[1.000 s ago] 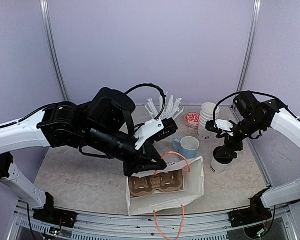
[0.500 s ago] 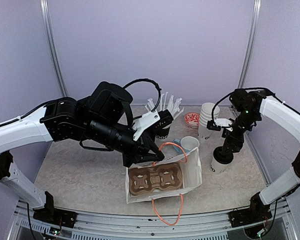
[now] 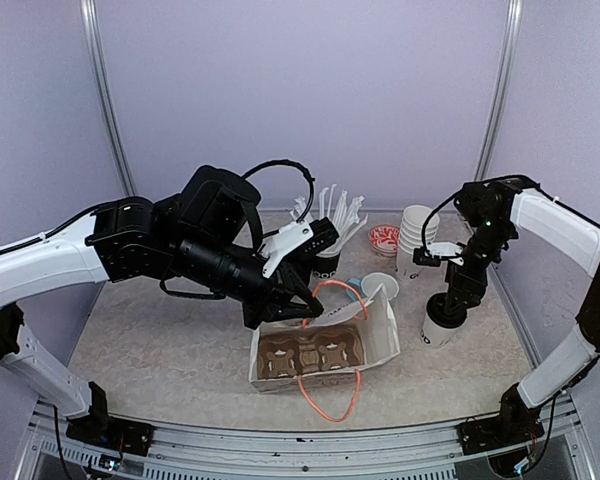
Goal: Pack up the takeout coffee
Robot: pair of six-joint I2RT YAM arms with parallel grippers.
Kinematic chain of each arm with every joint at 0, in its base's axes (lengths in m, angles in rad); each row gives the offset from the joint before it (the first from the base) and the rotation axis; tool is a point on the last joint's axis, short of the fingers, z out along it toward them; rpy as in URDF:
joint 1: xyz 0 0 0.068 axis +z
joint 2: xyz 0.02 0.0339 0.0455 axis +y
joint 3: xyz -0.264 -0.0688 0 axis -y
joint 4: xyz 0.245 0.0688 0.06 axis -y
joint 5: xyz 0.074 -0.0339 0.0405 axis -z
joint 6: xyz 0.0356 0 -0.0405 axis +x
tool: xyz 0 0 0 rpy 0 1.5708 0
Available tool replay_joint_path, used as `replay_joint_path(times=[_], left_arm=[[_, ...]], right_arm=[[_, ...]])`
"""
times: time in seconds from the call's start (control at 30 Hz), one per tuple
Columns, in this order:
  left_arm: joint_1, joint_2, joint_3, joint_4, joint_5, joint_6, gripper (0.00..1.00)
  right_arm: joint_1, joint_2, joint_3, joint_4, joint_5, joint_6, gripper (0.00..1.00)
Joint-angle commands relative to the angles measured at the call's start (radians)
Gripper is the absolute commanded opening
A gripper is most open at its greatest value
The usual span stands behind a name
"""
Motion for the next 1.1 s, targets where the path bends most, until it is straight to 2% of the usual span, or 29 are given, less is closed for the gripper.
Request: replay_joint_path(times=[0.0,0.77,1.07], left_arm=[[0.011,-0.024,-0.022,0.005,0.012,0.013,0.01],[0.035,-0.015,-0.036,0.011,0.028,0.011,0.01],[0.039,-0.012,-0.039,0.009,0.032,0.008,0.01]], right_arm=[[-0.008,0.002,-0.027,-0.013,0.013,-0.004,0.99],[0.087,-0.078,-0.137,0.103,0.074,0.047,0.86],[0.1,-0.089,-0.16,0.102,0.083,0.062,0.72]])
